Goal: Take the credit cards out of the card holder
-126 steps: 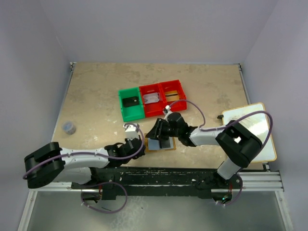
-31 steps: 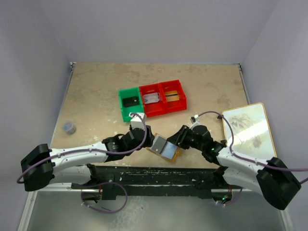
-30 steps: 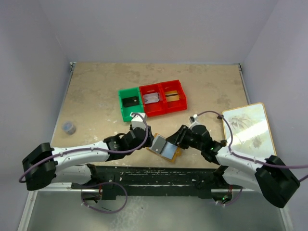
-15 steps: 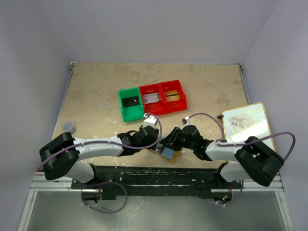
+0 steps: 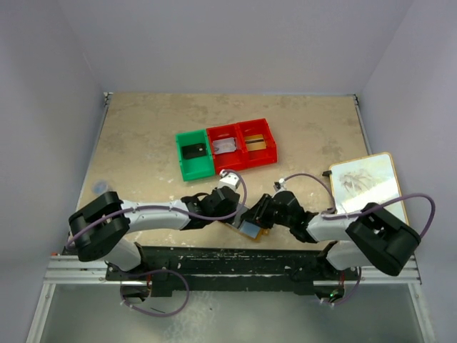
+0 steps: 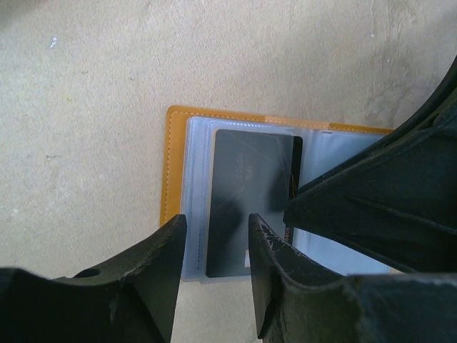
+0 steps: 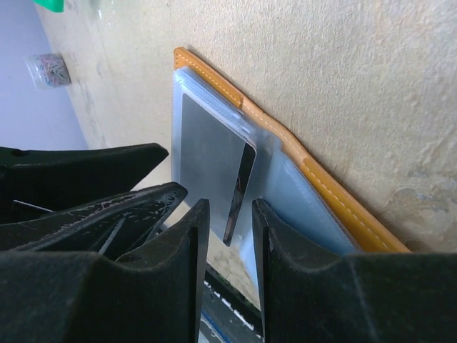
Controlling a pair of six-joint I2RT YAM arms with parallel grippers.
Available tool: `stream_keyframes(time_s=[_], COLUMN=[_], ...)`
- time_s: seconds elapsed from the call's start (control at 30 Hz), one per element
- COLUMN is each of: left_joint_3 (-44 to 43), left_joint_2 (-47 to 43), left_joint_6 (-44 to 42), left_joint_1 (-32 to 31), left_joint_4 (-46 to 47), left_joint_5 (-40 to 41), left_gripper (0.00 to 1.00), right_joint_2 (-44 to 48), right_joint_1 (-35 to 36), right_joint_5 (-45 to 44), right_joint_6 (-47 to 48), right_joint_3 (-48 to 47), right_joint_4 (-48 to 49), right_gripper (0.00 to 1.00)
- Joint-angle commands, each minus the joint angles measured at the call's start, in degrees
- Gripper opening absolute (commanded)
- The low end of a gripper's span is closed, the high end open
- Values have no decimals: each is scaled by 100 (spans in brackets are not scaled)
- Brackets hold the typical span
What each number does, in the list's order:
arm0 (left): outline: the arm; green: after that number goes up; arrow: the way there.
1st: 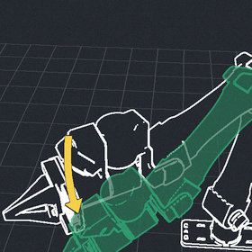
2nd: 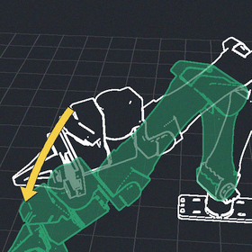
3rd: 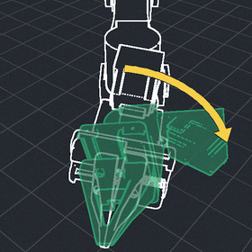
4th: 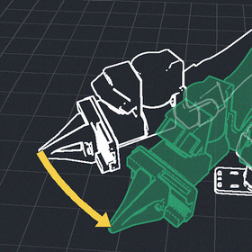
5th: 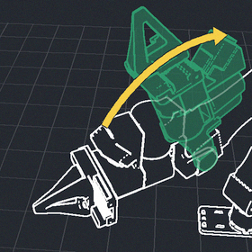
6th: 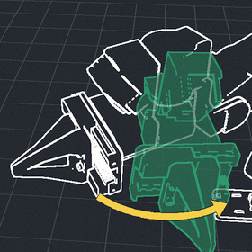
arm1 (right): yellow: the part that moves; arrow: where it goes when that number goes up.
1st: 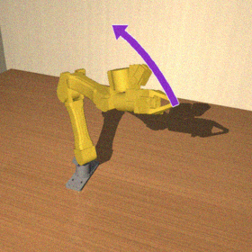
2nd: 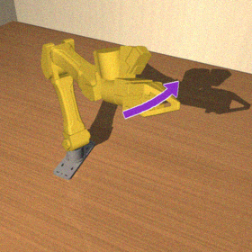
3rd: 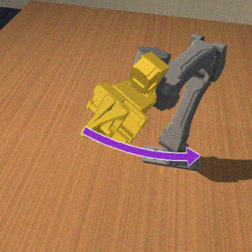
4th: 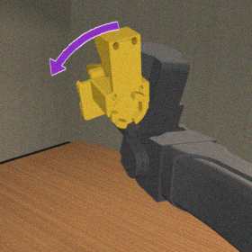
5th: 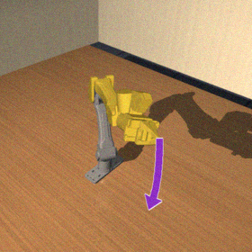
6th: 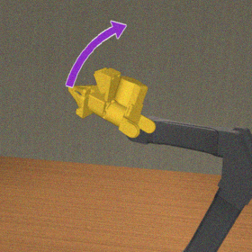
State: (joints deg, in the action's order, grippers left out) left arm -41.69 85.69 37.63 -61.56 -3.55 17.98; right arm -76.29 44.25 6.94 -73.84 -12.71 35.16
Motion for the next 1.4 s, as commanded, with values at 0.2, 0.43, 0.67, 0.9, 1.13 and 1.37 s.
stream_keyframes(time_s=[0.2,0.43,0.67,0.9,1.13,1.37], left_joint_3=[-310,-139,-31,-3,144,314], left_joint_2=[303,332,465,797,831,643], left_joint_6=[-216,-63,239,386,522,588], left_joint_1=[17,12,13,17,12,13], left_joint_4=[-39,-25,-185,-134,-72,-31], left_joint_5=[-263,-221,217,170,308,299], left_gripper=[26,17,12,9,9,8], right_joint_2=[-395,-694,-784,-339,284,221], right_joint_1=[22,22,22,-9,-30,-73], right_joint_5=[-14,156,361,343,172,332], right_joint_6=[114,-18,-41,-183,-239,-205], right_joint_3=[149,259,331,553,613,654], right_joint_4=[997,1546,1853,1565,861,784], right_gripper=[25,9,0,0,0,0])
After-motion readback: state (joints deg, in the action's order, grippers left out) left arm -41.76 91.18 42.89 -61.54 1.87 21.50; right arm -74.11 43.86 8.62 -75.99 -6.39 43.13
